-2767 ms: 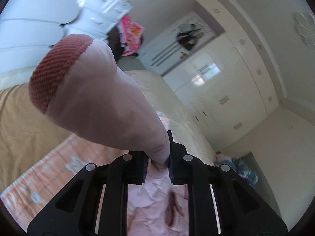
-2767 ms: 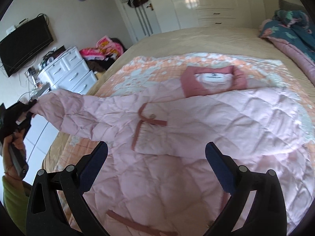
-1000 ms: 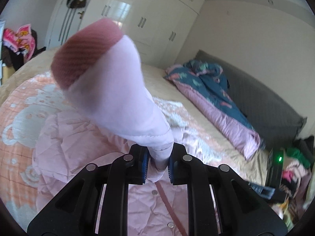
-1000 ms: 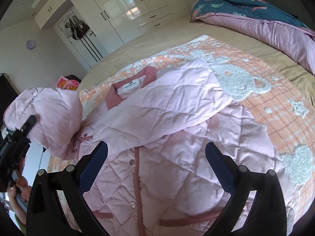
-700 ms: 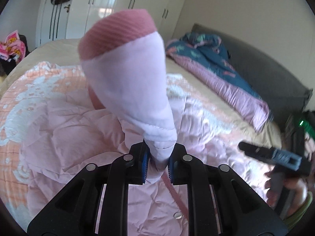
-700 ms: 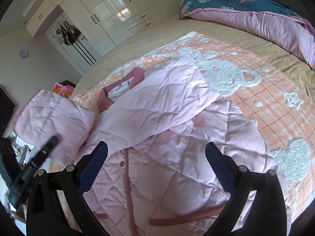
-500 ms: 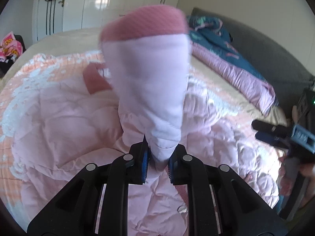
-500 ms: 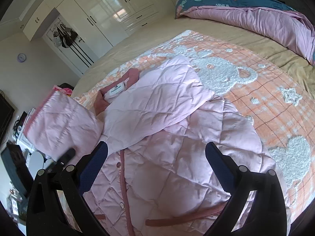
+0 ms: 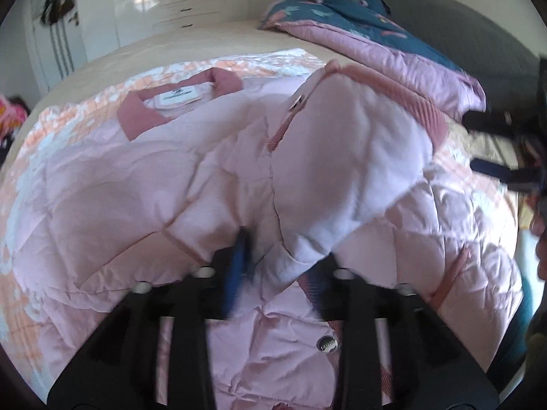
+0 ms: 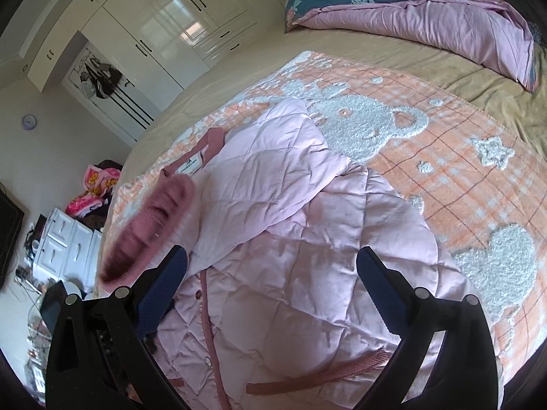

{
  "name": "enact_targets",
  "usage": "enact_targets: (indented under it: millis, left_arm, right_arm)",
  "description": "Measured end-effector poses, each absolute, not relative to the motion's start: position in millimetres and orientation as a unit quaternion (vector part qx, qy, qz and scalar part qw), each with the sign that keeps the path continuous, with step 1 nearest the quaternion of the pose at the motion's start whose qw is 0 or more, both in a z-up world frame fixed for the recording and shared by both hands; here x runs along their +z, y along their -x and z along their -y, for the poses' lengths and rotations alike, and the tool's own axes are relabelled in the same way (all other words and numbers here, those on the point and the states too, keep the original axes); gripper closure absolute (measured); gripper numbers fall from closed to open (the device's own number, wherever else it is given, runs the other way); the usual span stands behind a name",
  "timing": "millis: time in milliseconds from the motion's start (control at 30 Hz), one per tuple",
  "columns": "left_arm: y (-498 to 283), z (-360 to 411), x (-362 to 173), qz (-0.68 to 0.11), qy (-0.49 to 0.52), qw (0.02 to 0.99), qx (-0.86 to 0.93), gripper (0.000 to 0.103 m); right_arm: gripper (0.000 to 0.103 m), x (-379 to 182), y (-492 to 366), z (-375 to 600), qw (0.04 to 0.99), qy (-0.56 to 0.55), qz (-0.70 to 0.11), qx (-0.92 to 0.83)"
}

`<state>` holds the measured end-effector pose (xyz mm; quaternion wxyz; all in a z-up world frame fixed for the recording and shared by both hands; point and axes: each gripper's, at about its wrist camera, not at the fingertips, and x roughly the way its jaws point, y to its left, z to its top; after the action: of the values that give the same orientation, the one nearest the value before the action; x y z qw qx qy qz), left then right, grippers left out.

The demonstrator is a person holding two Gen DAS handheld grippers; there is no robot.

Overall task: Fold large clothes
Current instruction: 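Lay the sleeve across the jacket body and open the left gripper, then grasp the ribbed cuff of the folded sleeve with the right gripper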

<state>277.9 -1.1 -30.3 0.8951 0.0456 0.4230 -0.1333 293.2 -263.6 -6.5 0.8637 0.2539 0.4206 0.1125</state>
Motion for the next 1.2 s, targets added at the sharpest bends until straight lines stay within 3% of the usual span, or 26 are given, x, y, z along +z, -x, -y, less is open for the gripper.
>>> enact_targets:
  millis: [67, 167, 300, 367, 667, 800, 1200]
  left_arm:
    - [-272, 12, -29, -0.424, -0.059, 0.891, -0.151, 0.037]
    - [-263, 26, -27, -0.431, -0.094, 0.884, -0.156, 0.034]
    - [-257, 25, -16, -0.446, -0.075, 0.874, -0.180, 0.013]
    - [-257, 14, -4, -0.440, -0.049, 0.878, -0.183, 0.010]
    - [-281, -88, 24, -0.417, 0.057, 0.904, -0.077, 0.009]
    - [-283, -125, 33, -0.401, 0.054, 0.915, -0.006, 0.009]
    - [-282, -231, 30, -0.385, 0.168, 0.903, 0.088, 0.009]
  right_arm:
    - [0.004, -4, -293, 265, 0.863, -0.258, -0.419, 0.115]
    - [0.004, -1, -292, 267, 0.863, -0.262, -0.417, 0.115]
    - [0.004, 0, -291, 268, 0.863, -0.265, -0.415, 0.114]
    - [0.004, -1, -292, 267, 0.861, -0.264, -0.418, 0.115]
    - [0.004, -21, -298, 224, 0.843, -0.232, -0.460, 0.157]
    - [0.004, -36, -304, 199, 0.831, -0.222, -0.477, 0.179]
    - [0.005, -79, -321, 162, 0.810, -0.229, -0.508, 0.181]
